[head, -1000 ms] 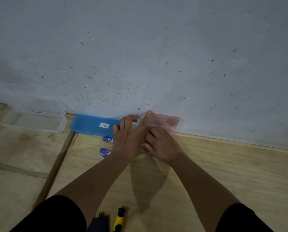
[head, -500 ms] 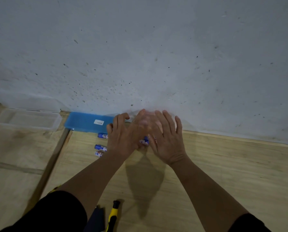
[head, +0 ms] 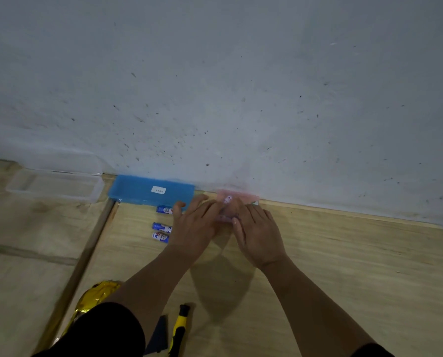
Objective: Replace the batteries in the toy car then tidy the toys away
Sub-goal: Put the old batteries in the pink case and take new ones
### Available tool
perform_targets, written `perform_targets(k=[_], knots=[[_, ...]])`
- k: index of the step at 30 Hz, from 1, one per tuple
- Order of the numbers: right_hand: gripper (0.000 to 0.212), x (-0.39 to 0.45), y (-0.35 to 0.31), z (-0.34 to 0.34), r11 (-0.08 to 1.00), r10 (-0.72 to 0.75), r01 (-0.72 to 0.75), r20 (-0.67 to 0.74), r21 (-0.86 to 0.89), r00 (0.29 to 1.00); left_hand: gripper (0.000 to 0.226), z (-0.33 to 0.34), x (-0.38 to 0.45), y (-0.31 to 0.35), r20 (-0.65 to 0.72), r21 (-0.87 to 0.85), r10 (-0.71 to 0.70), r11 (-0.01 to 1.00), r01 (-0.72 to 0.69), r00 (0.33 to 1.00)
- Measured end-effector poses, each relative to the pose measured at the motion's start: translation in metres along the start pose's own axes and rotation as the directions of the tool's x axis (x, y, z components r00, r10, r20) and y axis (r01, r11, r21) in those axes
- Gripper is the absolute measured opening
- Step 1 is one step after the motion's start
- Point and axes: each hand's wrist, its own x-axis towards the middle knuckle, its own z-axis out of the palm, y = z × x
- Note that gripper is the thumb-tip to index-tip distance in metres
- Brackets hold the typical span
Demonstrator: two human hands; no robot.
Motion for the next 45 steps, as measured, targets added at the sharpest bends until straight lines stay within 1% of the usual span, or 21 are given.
perform_targets(k=[2,5,8,10,13,17,19,21,22,24,26,28,30,32,35,37,41,45], knots=[[0.046,0.003,-0.002,0.002,0.999,0.034,-0.034,-0.028,0.016,0.999,0.067,-0.002,0.004,0.000,0.032,0.012,-0.011,1.000,0.011,0.999],[0.048,0.003,-0.003,0.004,0.996,0.081,-0.078,-0.069,0.045,0.994,0.075,-0.005,0.011,0.002,0.079,0.055,-0.010,0.998,0.005,0.997],[0.048,-0.001,-0.002,0.009,0.997,0.070,-0.066,-0.116,0.042,0.991,0.070,-0.002,0.014,0.001,0.069,0.067,0.010,0.998,-0.015,0.998],[0.042,-0.001,-0.002,0.011,0.999,0.051,-0.048,-0.148,0.023,0.988,0.064,0.001,0.015,-0.001,0.042,0.072,0.022,0.997,-0.025,0.999],[0.039,0.004,-0.002,0.008,0.999,0.033,-0.033,-0.133,-0.001,0.991,0.060,0.005,0.015,-0.002,0.044,0.081,0.000,0.997,-0.004,0.999],[0.038,0.012,-0.003,0.007,0.997,0.049,-0.053,-0.067,-0.047,0.997,0.049,-0.004,0.020,0.001,0.143,0.036,-0.054,0.998,0.049,0.988],[0.041,0.020,-0.007,0.005,0.997,0.017,-0.022,-0.064,-0.072,0.998,0.052,-0.015,0.019,-0.007,0.130,0.038,-0.072,0.997,0.067,0.989],[0.043,0.028,-0.016,0.004,0.996,-0.059,0.054,-0.072,-0.070,0.996,0.060,-0.028,0.014,-0.029,0.038,0.013,-0.106,0.994,0.106,0.994],[0.044,0.030,-0.024,0.005,0.995,-0.087,0.082,-0.074,-0.064,0.993,0.061,-0.034,0.008,-0.044,0.016,-0.014,-0.128,0.992,0.128,0.992],[0.046,0.030,-0.047,0.010,0.991,-0.135,0.134,-0.062,-0.025,0.989,0.058,-0.044,-0.006,-0.077,0.028,0.000,-0.175,0.985,0.175,0.984],[0.047,0.028,-0.073,0.020,0.976,-0.212,0.212,-0.022,0.040,0.977,0.060,-0.051,-0.018,-0.106,0.099,0.044,-0.227,0.974,0.223,0.969],[0.047,0.028,-0.094,0.034,0.958,-0.282,0.280,0.020,0.068,0.959,0.068,-0.058,-0.023,-0.126,0.226,0.112,-0.263,0.963,0.243,0.938],[0.046,0.030,-0.110,0.047,0.955,-0.294,0.293,0.045,0.043,0.955,0.070,-0.056,-0.024,-0.142,0.385,0.164,-0.298,0.954,0.253,0.873],[0.046,0.032,-0.119,0.058,0.962,-0.272,0.272,0.064,0.007,0.960,0.069,-0.052,-0.025,-0.152,0.484,0.176,-0.299,0.954,0.243,0.822],[0.051,0.036,-0.123,0.074,0.969,-0.236,0.241,0.080,-0.050,0.968,0.072,-0.049,-0.029,-0.158,0.497,0.155,-0.267,0.964,0.218,0.826],[0.055,0.037,-0.125,0.081,0.971,-0.200,0.210,0.090,-0.117,0.976,0.074,-0.049,-0.030,-0.161,0.513,0.162,-0.247,0.968,0.190,0.822],[0.053,0.038,-0.133,0.088,0.977,-0.128,0.141,0.087,-0.158,0.988,0.075,-0.048,-0.029,-0.164,0.516,0.181,-0.211,0.974,0.134,0.831],[0.052,0.038,-0.133,0.092,0.970,-0.143,0.165,0.126,-0.181,0.982,0.077,-0.047,-0.027,-0.166,0.539,0.184,-0.201,0.976,0.119,0.818]])
